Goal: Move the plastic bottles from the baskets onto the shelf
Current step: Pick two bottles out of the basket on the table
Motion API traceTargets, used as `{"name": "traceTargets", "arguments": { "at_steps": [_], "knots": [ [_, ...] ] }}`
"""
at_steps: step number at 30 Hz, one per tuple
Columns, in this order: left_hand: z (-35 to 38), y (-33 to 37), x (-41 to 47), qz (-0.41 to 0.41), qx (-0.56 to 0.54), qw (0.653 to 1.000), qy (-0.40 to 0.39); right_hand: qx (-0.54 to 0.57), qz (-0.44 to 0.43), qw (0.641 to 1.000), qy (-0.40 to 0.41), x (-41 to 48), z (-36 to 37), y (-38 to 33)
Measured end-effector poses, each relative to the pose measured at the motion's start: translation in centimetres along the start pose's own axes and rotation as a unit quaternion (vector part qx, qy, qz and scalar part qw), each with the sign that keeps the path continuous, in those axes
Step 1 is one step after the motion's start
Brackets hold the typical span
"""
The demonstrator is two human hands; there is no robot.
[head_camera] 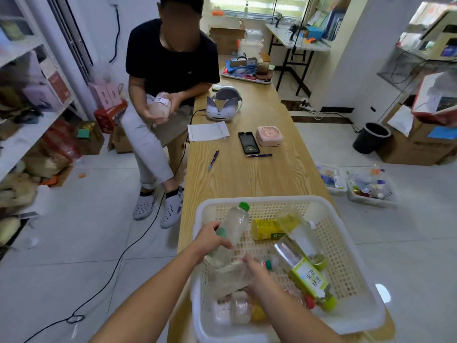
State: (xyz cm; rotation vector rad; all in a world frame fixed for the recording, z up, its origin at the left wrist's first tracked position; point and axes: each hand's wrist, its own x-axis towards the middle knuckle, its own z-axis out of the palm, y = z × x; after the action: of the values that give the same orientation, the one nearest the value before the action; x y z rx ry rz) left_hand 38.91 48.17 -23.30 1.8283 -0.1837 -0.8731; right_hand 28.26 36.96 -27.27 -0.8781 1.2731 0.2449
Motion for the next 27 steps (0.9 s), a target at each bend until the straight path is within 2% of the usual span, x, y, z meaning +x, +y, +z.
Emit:
{"name": "traceTargets", "arguments": {
  "at_steps": [4, 6, 10, 15, 19, 23, 27],
  "knots": [
    [-0.2, 0.4, 0.0, -0.005, -0.054, 0.998, -0.023, 0.027, -0.044, 0.994, -0.093, -2.3, -2.3, -1.4],
    [-0.1, 0.5, -0.4, -0.029, -0.108, 0.993, -0.03, 0.099, -0.064, 0.984, -0.133, -2.7, -3.7, -2.2],
    [0.2, 0.3, -1.1, -0.061, -0.217, 0.972, -0.065, 0.239, -0.039, 0.944, -0.222, -2.9, -5.7, -3.4],
    [1.4, 1.3, -2.1, -0.049, -0.317, 0.936, -0.146, 0.228, -0.077, 0.925, -0.293, -4.3, -6.2, -4.7],
    [2.7, 3.0, -2.2, -0.05, -0.309, 0.929, -0.196, 0.155, -0.117, 0.927, -0.321, -5.8, -7.6, -4.7],
    [4.6, 4.0, -2.5, -0.049, -0.263, 0.941, -0.208, 0.183, -0.172, 0.911, -0.328, -6.5, -10.1, -5.3],
    [8.1, 5.4, -3.2, -0.011, -0.228, 0.947, -0.226, 0.235, -0.212, 0.906, -0.28, -8.1, -13.8, -5.5]
  ]
}}
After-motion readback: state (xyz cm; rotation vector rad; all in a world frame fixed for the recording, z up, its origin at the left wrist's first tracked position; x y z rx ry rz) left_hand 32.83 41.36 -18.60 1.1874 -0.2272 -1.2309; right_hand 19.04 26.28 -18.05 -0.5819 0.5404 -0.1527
